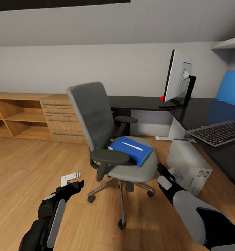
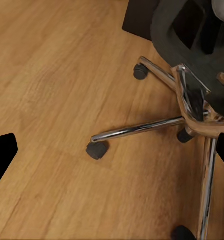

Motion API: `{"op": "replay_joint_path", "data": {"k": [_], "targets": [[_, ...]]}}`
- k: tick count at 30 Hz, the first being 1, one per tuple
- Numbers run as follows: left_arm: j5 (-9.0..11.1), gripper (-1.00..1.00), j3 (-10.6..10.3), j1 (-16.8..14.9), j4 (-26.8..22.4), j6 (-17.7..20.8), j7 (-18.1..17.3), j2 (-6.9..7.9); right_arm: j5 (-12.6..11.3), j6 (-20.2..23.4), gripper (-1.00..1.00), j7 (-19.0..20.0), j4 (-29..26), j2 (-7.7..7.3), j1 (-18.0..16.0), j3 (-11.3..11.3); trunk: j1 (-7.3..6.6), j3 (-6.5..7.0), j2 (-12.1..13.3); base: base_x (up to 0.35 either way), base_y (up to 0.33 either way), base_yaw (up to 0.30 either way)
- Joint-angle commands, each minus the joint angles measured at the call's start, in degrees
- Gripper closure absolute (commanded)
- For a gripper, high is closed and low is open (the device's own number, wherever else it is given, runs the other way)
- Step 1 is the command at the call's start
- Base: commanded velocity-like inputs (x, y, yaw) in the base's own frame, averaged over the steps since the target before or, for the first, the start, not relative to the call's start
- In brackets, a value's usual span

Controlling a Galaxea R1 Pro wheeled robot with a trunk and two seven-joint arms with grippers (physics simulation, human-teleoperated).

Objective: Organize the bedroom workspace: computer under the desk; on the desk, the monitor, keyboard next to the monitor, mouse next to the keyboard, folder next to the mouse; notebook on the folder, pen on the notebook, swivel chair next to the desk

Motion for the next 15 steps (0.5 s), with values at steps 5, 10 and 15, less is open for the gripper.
{"op": "replay_joint_path", "data": {"k": [5, 10, 15], "targets": [[0.62, -1.00, 0.41, -0.04, -0.03, 0.16, 0.43, 0.03, 0.14, -0.20, -1.00, -0.11, -0.09, 0.16, -0.03, -0.42, -0.01, -0.06, -0.02, 0.000, 0.000, -0.013], [0.62, -1.00, 1.35, -0.02, -0.02, 0.13, 0.36, -0.05, 0.11, -0.21, -1.00, -0.06, -0.10, 0.11, -0.03, -0.42, -0.01, -0.06, -0.02, 0.045, 0.000, -0.002], [0.70, -1.00, 1.73, -0.02, 0.34, 0.20, 0.34, 0.01, 0.06, -0.22, -1.00, -0.11, -0.19, 0.09, -0.03, -0.42, -0.01, -0.06, -0.02, 0.243, 0.000, 0.000]]}}
